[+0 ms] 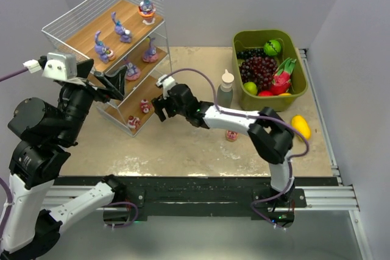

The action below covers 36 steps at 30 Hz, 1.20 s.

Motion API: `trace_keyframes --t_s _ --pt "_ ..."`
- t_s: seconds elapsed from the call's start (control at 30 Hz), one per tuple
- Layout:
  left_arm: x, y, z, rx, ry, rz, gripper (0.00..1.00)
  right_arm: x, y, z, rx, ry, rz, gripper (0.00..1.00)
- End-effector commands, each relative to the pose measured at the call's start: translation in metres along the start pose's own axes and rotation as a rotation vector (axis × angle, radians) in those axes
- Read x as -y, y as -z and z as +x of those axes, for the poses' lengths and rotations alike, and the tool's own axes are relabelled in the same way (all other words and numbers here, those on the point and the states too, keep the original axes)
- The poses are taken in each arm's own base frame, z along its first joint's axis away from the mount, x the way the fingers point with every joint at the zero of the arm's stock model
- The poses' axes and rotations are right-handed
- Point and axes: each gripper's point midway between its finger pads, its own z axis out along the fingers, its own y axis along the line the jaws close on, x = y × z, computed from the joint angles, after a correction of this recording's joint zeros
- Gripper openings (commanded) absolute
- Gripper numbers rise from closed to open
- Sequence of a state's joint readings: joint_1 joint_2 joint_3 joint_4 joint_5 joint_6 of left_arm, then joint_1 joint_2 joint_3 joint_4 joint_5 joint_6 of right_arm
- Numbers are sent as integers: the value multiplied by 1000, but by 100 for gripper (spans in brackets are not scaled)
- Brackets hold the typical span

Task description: Place and organize the plastic toys onto the shelf

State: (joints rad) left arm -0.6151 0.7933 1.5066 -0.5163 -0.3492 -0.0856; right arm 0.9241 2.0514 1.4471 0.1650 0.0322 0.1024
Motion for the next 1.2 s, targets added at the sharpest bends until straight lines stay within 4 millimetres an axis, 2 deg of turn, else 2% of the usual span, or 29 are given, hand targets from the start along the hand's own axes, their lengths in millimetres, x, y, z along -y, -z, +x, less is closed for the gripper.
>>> trace_keyframes --t_s 0.0,0.13,0.17,0.23,0.27,0.3,0.33,0.43,0.47,0.57,0.67,0.87,0.93,1.13,1.17 --pt "-3 1 -15 68 16 -12 100 29 63 -47 93 -143 196 82" --pt "0 1 -16 76 17 2 100 56 82 -17 2 -225 334 82" --pt "1 1 -16 79 18 12 100 64 89 -2 -48 -242 381 82" --pt "3 2 -19 86 21 21 100 88 106 7 -50 -342 515 82" --pt "3 2 -19 86 20 23 100 96 118 24 -103 -371 573 82" --pt "3 2 -19 86 22 24 100 102 128 26 -102 -409 614 82" --pt "3 2 -19 86 22 24 99 110 137 39 -103 -473 679 82" --pt "4 2 -19 84 22 30 100 123 163 66 -119 -562 816 81" --pt "6 2 -19 85 25 38 100 126 174 82 -163 -567 868 81" --pt "7 1 -18 81 25 46 100 133 197 105 -190 -617 986 81" --pt "9 1 -17 76 25 53 100 138 214 118 -194 -629 1050 81" --pt "12 -2 -14 65 26 65 99 143 235 140 -205 -659 1096 82" --pt "14 -4 -12 59 26 70 99 147 240 153 -227 -666 1105 82" --pt "18 -9 -9 52 24 85 100 149 237 166 -226 -630 1034 78" --pt "19 -9 -10 54 24 86 99 149 230 161 -199 -641 1004 78"
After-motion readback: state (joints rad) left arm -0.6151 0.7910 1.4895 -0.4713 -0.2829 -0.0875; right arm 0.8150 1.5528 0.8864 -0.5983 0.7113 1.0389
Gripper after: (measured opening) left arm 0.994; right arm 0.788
